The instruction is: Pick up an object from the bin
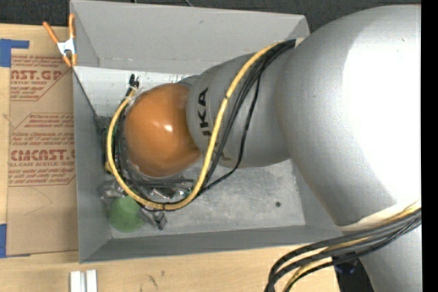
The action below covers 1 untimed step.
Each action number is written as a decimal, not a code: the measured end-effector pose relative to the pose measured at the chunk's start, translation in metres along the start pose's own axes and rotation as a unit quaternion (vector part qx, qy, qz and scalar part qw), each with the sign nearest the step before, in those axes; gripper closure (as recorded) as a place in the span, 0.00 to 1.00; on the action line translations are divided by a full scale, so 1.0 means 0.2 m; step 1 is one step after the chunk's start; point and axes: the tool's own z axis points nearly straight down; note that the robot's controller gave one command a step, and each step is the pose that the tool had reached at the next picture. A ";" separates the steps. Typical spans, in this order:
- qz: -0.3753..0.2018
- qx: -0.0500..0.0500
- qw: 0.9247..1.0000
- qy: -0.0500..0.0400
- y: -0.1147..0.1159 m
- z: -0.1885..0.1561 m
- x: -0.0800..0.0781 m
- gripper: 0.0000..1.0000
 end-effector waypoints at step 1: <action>0.007 0.005 1.000 -0.007 -0.09 -0.59 -0.05 1.00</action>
Offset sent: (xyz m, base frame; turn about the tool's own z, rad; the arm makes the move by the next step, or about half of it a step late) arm 0.0192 -0.0054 0.1120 0.0122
